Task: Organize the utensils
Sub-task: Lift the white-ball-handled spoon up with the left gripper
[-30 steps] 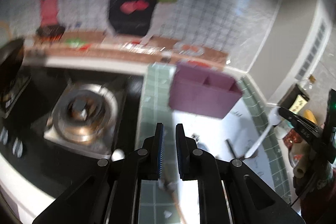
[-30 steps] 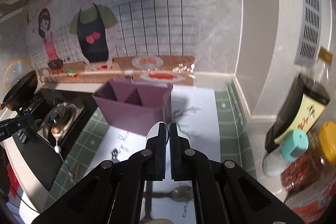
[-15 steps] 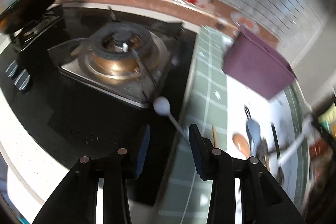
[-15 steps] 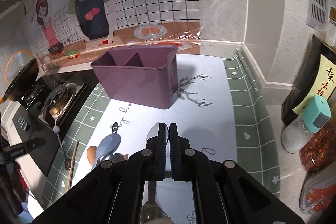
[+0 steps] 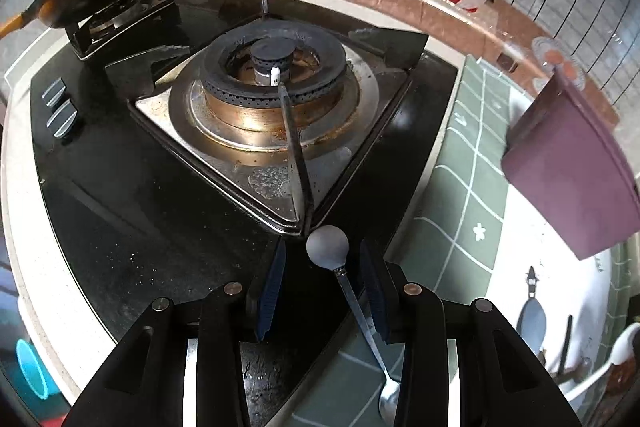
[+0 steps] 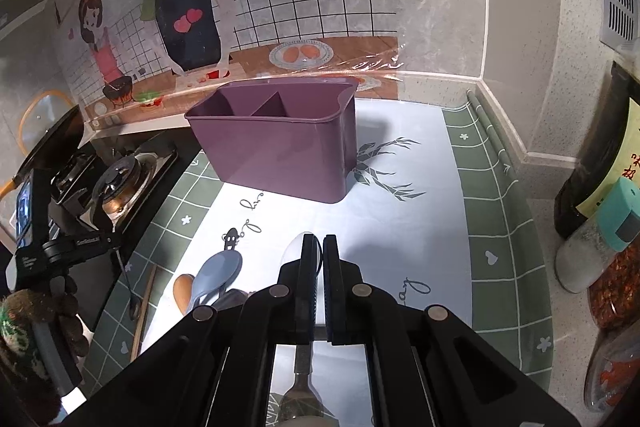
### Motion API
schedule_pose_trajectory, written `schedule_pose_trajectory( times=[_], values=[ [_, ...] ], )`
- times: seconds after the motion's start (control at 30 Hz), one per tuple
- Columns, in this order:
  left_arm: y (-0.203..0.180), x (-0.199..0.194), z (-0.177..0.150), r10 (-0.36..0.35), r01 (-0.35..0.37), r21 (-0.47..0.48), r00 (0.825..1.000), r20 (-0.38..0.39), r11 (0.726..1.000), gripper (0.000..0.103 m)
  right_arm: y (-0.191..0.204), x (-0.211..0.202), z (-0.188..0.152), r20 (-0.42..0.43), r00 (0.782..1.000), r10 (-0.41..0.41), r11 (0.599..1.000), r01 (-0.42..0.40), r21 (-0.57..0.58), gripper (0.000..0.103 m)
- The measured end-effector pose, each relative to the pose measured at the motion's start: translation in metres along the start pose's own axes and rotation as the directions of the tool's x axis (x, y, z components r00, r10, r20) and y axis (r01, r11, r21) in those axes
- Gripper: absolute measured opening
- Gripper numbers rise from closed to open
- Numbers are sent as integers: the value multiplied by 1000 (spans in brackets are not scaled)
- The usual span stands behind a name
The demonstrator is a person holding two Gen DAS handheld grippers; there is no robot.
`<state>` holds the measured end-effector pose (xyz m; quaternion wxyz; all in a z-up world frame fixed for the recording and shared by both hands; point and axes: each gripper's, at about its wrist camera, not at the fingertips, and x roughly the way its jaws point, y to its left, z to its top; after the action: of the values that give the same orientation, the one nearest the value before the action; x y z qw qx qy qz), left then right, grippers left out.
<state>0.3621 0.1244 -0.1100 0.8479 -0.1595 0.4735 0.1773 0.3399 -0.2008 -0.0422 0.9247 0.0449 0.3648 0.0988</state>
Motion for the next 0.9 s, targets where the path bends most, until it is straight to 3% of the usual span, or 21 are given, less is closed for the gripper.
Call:
schedule_pose_trajectory(
  times=[0.03, 0.1, 0.23, 0.33, 0.67, 0.9],
  values=[
    [-1, 1, 0, 4, -4, 3, 1000, -3, 1000, 37, -1, 0, 0, 2, 1000, -1, 1000, 1, -1, 3],
    [-3, 0, -1, 0, 0, 14, 1000, 5, 1000, 23, -2, -1, 0, 5, 1000, -6, 1000, 6, -2, 3],
    [1, -4, -5, -63, 63, 38, 998, -1, 997, 23, -5, -2, 0, 13, 1000, -17, 1000, 17, -4, 3],
    [7, -22, -13, -152, 150, 81, 988, 25, 985, 22, -7, -5, 0, 21, 1000, -18, 1000, 18, -2, 3],
    [-4, -97, -34, -337, 296, 310, 938, 87, 904, 22, 2, -24, 0, 63, 996, -59, 997, 62, -48, 3],
    [-22, -116, -30, -411, 343, 383, 905, 109, 858, 22, 14, -36, 1, 83, 993, -84, 992, 91, -83, 3]
  ],
)
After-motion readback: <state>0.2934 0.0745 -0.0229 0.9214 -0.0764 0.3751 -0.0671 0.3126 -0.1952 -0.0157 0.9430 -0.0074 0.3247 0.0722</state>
